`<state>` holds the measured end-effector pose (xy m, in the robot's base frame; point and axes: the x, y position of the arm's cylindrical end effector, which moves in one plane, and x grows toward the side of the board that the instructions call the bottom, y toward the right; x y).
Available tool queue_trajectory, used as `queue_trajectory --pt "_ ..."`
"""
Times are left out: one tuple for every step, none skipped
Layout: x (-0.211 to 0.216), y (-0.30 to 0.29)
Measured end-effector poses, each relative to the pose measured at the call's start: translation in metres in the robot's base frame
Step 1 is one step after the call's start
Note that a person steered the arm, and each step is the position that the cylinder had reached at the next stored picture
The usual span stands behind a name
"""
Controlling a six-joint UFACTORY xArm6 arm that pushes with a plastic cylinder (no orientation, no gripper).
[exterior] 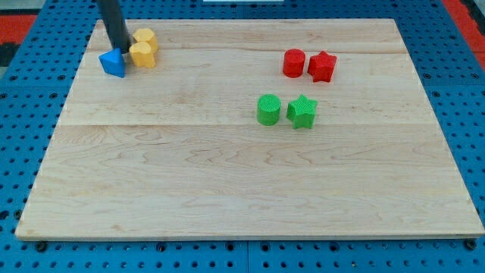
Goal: Place the blue blocks at the left center of the board
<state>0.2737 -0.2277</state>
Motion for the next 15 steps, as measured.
queue_trajectory --pt "0.020 -0.005" --pt "0.065 0.057" --pt "0.076 0.037" --pt "0.054 -0.073" --pt "-0.024 -0.074" --pt "-0.080 -0.053" --pt "-0.044 0.004" --pt "0.078 0.002" --pt "0.154 0.015" --pt "0.145 -0.076" --pt "0.081 -0.031" --pt "0.046 0.044" --pt "0.044 0.045" --pt "0.026 0.059" --pt "0.015 0.085"
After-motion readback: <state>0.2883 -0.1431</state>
